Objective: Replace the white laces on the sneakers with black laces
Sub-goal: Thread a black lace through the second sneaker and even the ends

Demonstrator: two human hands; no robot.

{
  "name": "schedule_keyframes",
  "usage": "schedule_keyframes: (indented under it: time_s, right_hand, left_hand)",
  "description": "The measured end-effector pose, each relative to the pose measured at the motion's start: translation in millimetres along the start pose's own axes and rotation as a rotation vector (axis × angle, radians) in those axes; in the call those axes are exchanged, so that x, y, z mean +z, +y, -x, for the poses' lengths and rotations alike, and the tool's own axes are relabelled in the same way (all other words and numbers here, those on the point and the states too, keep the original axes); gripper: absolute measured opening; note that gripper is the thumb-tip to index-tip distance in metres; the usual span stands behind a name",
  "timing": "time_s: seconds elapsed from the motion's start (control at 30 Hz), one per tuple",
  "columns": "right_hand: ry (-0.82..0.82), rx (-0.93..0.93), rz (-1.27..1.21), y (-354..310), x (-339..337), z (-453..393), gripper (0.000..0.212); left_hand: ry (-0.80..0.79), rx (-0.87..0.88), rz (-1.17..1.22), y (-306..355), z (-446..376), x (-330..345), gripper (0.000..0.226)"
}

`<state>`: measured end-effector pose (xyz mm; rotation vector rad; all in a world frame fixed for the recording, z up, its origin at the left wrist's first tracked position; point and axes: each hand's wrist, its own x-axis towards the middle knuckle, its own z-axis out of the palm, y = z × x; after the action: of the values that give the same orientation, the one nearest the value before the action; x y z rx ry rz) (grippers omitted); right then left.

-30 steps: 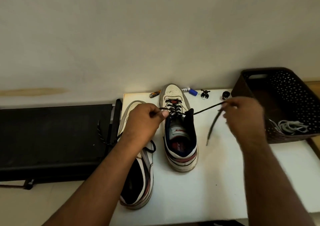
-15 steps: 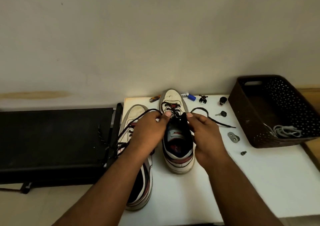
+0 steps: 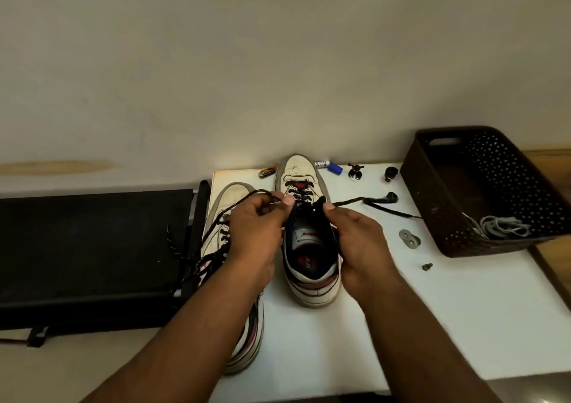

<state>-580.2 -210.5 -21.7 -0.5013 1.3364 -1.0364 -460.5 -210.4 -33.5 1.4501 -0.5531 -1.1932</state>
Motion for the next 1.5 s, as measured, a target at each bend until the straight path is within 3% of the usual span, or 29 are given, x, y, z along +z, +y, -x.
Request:
schedule_keyframes:
  time_s: [0.13, 0.33, 0.6, 0.8, 1.03, 1.2, 1.3, 1.4, 1.5]
  right_hand:
    - [0.126, -0.090, -0.119, 6.7, 12.0, -1.9, 0.004]
    - [0.165, -0.058, -0.147, 10.9, 16.0, -4.7, 0.020]
    - [0.027, -0.018, -0.191, 14.3, 5.6, -3.9, 0.018]
    - [-0.069, 0.025, -0.197, 16.3, 2.4, -0.5, 0.034]
    - [-0.103, 0.035, -0.238, 21.9, -0.3, 1.4, 0.036]
    - [-0.149, 0.162, -0.361, 17.8, -3.5, 3.3, 0.061]
    - [-0.155, 0.194, -0.331, 15.3, -4.5, 0.9, 0.051]
    - [-0.101, 0.065, -0.278, 12.5, -0.2, 1.3, 0.025]
    - [-0.056, 0.006, -0.240, 14.8, 7.5, 8.2, 0.017]
  left_hand:
    - [-0.030, -0.131, 0.094, -2.3, -0.4, -0.6, 0.007]
    - [0.049, -0.105, 0.125, 0.3, 0.7, 2.8, 0.014]
    - [0.032, -0.206, 0.250, 4.5, 4.8, 9.2, 0.013]
    - [0.028, -0.270, 0.332, 7.2, 5.5, 8.5, 0.015]
    - [0.028, -0.274, 0.393, 7.1, 9.9, 10.4, 0.017]
    - [0.073, -0.250, 0.443, 0.8, 13.4, 15.5, 0.020]
    - [0.087, -0.241, 0.441, 1.1, 11.7, 13.4, 0.022]
    - [0.083, -0.244, 0.411, 2.3, 12.0, 10.4, 0.019]
    - [0.063, -0.240, 0.374, 0.6, 15.2, 10.1, 0.019]
